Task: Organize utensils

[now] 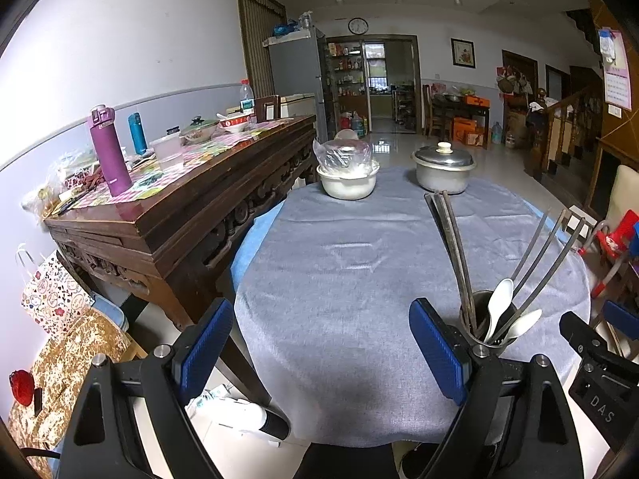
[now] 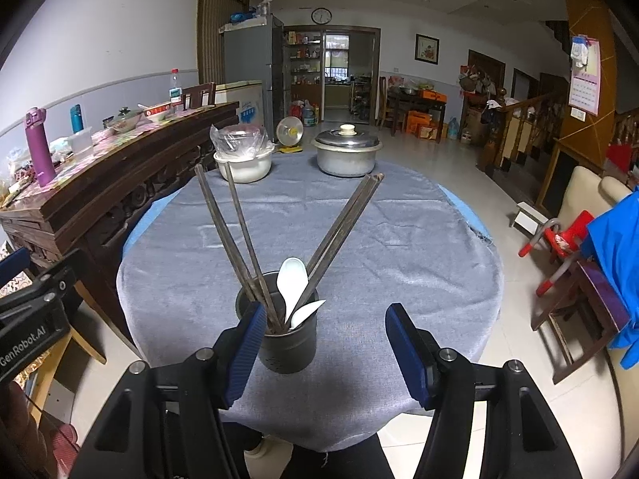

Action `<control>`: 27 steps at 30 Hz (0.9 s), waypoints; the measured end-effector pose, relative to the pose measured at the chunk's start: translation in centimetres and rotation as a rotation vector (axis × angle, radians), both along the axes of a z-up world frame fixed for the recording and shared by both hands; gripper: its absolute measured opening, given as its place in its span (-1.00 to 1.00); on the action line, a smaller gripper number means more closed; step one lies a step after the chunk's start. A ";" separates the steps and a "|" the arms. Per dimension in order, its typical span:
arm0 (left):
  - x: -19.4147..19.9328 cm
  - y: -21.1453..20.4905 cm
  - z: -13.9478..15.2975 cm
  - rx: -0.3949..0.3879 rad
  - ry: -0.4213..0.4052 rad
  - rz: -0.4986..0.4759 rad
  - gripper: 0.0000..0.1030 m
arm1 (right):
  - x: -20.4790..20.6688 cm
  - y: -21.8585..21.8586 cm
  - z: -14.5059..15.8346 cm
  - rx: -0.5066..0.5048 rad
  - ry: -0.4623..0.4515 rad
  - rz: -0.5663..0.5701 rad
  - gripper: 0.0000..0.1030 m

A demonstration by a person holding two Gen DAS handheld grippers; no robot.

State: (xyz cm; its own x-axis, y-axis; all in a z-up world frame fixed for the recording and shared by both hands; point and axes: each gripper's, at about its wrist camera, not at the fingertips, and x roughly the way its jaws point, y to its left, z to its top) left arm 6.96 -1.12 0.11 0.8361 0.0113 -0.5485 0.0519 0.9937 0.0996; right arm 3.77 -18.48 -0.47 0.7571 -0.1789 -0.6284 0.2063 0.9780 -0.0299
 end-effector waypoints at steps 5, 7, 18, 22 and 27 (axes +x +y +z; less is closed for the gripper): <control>-0.4 -0.6 0.3 0.010 -0.007 -0.017 0.75 | -0.2 -0.1 0.1 -0.013 -0.006 -0.007 0.28; -0.5 -0.8 0.4 0.016 -0.009 -0.023 0.75 | -0.4 -0.2 0.3 -0.019 -0.013 -0.010 0.28; -0.4 -1.8 0.6 0.028 -0.012 -0.039 0.75 | -0.6 -0.7 0.4 -0.022 -0.016 -0.023 0.28; -0.4 -2.0 0.4 0.029 -0.008 -0.041 0.75 | -0.5 -0.8 0.3 -0.023 -0.015 -0.027 0.28; -0.7 -1.9 0.4 0.026 -0.033 -0.045 0.75 | -0.5 -0.8 0.2 -0.024 -0.011 -0.026 0.28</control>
State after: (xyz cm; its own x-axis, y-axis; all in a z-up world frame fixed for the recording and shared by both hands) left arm 6.30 -3.04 0.55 0.8539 -0.0128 -0.5202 0.0923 0.9876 0.1273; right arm 3.31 -19.32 -0.30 0.7588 -0.2134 -0.6154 0.2318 0.9714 -0.0511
